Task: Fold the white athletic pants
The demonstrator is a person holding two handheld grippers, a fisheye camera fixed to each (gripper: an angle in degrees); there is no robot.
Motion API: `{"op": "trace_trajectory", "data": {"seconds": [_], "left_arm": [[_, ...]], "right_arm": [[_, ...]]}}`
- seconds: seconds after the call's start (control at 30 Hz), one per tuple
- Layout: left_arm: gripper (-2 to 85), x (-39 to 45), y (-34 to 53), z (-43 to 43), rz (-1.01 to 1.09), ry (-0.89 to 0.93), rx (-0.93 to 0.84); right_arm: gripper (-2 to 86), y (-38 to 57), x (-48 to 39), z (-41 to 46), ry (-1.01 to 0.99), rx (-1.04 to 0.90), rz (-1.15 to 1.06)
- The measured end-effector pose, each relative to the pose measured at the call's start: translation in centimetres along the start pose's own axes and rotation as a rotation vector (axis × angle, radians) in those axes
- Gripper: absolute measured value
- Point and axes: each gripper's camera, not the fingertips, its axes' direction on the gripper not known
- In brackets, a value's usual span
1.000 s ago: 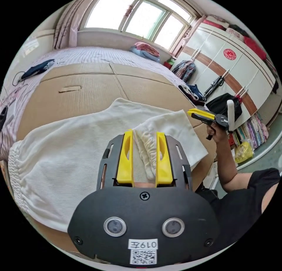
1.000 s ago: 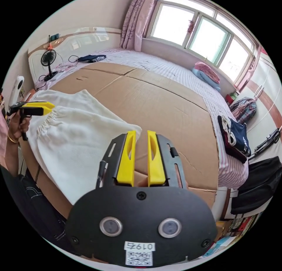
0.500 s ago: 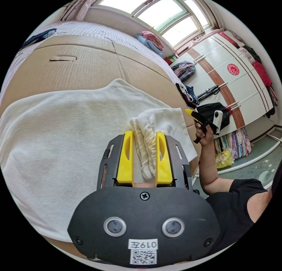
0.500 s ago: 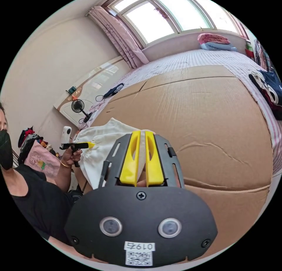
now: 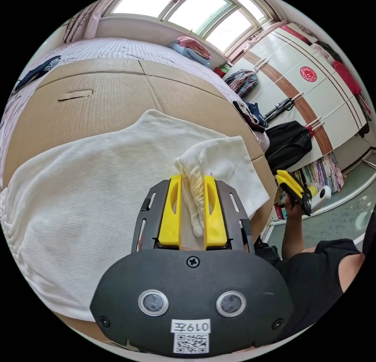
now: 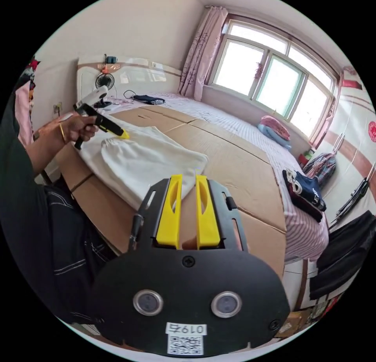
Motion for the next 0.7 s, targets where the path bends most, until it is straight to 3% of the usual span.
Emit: {"op": "trace_trajectory", "data": {"seconds": [0.17,0.3,0.4,0.47,0.63,0.7], "left_arm": [[11.2,3.4,1.7,-0.7,-0.021,-0.033,0.012],[12.0,9.1,3.9,-3.0,0.083,-0.114,0.130],[11.5,19.1,6.0,-2.2,0.429,-0.087,0.159],[11.6,27.6,8.2,1.4,0.697,-0.063,0.065],[10.9,39.5,14.0,8.3,1.063,-0.450,0.080],[10.5,42.0,15.0,9.5,1.116,-0.429,0.050]], "right_arm": [[7.4,0.7,-7.9,-4.4,0.222,-0.124,-0.142],[10.0,-0.6,-10.1,-6.3,0.196,-0.165,-0.128],[10.2,-2.1,-11.2,-7.7,0.204,-0.150,-0.118],[9.9,-3.5,-12.4,-9.1,0.225,-0.131,-0.140],[8.9,-5.1,-14.7,-11.2,0.290,-0.141,-0.209],[8.9,-5.6,-15.3,-12.0,0.266,-0.142,-0.216]]}}
